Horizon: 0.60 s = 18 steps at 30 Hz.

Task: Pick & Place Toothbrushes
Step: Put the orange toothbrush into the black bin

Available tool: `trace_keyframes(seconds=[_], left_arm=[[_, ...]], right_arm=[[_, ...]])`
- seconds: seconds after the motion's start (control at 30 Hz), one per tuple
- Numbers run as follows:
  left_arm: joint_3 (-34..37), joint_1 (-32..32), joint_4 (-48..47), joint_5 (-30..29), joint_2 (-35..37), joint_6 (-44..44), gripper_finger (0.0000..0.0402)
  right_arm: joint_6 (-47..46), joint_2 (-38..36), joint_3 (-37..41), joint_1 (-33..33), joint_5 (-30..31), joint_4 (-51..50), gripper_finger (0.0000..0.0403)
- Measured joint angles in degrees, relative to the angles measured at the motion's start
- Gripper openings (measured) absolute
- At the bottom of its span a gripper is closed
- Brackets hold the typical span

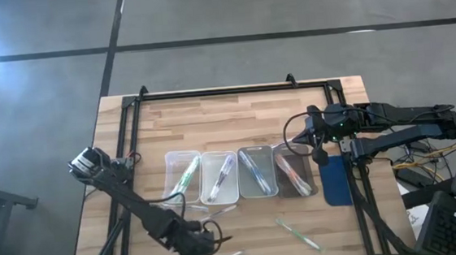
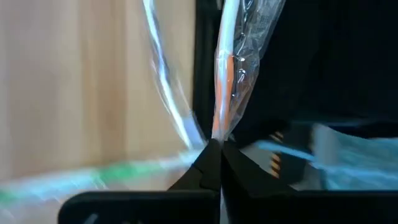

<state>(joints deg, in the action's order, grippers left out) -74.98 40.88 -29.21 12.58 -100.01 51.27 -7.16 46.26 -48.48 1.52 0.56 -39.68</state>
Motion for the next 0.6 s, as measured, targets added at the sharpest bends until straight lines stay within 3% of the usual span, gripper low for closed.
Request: trace_keyframes(seconds=[0.37, 0.6], left_arm=[[0.0, -1.9, 3.2, -23.8, 0.2, -20.2, 0.0002], [0.0, -5.0, 12.9, -37.4, 0.9, -37.0, 0.0001]], right_arm=[[0.1, 0.5, 0.3, 0.0, 0.0, 0.9, 0.0008], [2.0, 0.4, 1.4, -0.1, 0.1, 5.1, 0.0008]])
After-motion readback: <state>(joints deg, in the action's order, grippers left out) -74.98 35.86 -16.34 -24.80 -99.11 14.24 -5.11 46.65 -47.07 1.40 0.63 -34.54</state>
